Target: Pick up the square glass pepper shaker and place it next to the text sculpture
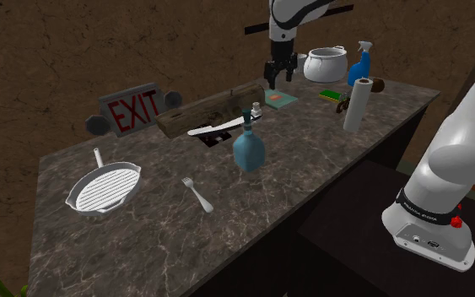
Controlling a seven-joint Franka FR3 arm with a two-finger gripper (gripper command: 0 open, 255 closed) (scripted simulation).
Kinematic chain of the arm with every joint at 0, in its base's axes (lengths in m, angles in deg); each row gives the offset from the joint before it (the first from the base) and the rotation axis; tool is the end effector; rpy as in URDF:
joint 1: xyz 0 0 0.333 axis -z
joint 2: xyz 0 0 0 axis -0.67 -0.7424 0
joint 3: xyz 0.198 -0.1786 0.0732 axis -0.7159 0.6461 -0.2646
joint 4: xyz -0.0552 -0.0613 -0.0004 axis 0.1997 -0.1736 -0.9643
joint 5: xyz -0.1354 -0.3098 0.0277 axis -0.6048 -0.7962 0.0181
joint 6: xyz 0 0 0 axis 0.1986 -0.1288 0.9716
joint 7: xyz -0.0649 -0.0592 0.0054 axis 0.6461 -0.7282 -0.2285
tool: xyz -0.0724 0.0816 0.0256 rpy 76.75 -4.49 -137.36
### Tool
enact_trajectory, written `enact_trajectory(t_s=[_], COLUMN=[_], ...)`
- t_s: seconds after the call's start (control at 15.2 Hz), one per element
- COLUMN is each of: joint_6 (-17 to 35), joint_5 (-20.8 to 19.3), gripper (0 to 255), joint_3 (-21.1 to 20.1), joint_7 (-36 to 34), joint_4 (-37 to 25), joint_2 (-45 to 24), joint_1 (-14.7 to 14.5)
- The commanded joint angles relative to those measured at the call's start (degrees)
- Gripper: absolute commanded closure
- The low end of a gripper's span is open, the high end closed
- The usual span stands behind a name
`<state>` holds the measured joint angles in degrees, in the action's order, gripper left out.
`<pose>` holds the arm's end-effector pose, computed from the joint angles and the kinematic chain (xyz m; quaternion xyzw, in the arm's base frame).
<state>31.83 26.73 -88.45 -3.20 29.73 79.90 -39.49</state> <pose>0.4844 -0.0355 0.4740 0.9977 -0.0633 0.0143 0.0172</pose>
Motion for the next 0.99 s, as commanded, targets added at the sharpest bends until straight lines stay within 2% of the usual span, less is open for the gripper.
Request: enact_trajectory(t_s=[0.0, 0.33, 0.73, 0.92], joint_6=[0.96, 1.89, 0.38, 2.43], joint_5=[0.42, 1.61, 2.95, 2.96], gripper=[0, 0, 0, 0], joint_3=[0.13, 0.45, 0.37, 0.34], joint_7=[0.42, 1.92, 3.39, 3.40], joint_4=[-3.10, -13.02, -28.09, -26.60], joint_2=[-4.31, -15.77, -30.11, -30.67], joint_1=[0.05, 0.55, 1.39, 1.41])
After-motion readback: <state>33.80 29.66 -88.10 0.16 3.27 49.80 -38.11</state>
